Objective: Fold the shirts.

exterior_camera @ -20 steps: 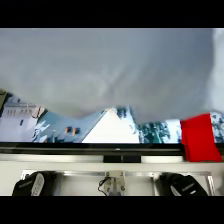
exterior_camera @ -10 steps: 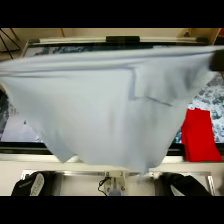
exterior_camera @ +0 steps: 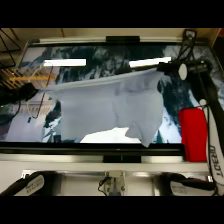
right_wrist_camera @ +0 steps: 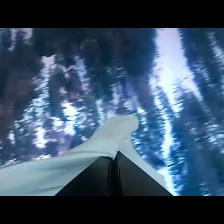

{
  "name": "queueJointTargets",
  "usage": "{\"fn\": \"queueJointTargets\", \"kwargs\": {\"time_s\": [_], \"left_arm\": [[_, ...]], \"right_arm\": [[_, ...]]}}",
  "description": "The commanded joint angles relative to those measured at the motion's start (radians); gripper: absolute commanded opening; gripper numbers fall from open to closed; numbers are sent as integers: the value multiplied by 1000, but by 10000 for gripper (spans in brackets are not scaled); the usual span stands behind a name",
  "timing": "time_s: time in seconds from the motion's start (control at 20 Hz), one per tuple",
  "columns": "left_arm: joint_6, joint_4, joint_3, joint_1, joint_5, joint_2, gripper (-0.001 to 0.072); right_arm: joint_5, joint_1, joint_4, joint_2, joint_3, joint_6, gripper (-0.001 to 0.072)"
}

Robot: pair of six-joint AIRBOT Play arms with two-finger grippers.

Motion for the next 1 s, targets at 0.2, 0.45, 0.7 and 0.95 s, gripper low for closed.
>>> {"fn": "queueJointTargets", "kwargs": {"time_s": [0.2,0.45,0.7,0.95], "left_arm": [[3,-112,14,-113,-26,-240,49],[3,-52,145,2,-436,-239,539],[5,17,-93,138,-665,-179,543],[101,-174,-436,135,-430,-100,620]], "right_arm": [[44,-15,366,-218,-4,1,86],[245,-100,375,-138,76,-137,622],[741,-313,343,-94,51,-371,547],[768,-400,395,-44,-40,-394,548]]}}
